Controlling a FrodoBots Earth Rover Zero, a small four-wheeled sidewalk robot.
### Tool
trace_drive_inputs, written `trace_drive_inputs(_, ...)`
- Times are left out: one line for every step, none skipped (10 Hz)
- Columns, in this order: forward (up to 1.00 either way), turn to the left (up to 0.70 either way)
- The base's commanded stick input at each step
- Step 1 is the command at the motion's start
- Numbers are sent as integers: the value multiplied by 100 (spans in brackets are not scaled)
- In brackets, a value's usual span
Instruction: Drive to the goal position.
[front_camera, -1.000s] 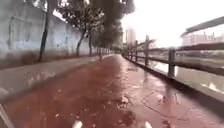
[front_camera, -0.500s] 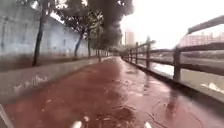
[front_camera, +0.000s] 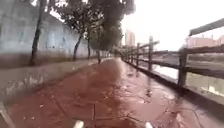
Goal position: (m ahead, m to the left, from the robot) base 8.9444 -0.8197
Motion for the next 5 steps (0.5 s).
trace_drive_inputs(50,0)
trace_drive_inputs(50,0)
trace_drive_inputs(50,0)
trace_drive_inputs(50,0)
trace_drive_inputs(50,0)
